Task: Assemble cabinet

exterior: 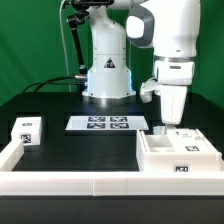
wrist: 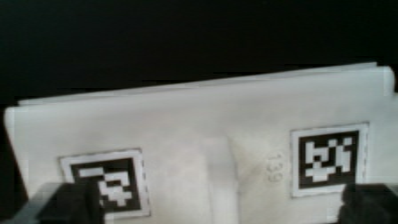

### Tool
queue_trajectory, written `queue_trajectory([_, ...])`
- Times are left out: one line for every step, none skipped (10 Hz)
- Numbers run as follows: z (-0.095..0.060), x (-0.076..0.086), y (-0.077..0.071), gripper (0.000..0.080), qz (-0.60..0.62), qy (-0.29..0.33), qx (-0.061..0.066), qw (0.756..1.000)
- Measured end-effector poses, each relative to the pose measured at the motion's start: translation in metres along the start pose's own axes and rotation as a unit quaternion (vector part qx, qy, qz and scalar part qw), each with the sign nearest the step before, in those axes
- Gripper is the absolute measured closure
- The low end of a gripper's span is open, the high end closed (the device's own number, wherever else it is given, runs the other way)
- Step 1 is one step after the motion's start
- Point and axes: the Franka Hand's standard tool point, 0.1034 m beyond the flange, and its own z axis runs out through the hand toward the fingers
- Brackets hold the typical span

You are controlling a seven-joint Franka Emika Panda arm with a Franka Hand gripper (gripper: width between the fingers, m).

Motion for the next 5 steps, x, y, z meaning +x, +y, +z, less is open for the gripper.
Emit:
queue_trajectory([0.001,-0.0002,-0.0006,0.0254,0.0,0.0,0.001,1.0])
queue_trajectory([0.0042,-0.0007,-0.0024,0.0438,0.0,-0.001,0.005,1.0])
queue_trajectory([0.0072,-0.0016,-0.004,0.0581,0.001,-0.002,0.008,1.0])
queue_trajectory([0.0092,-0.002,-0.0052,0.0581,0.001,-0.002,0.01,1.0])
queue_trajectory([0.0081,-0.0013,-0.0038,0.0731,0.001,0.0,0.007,1.0])
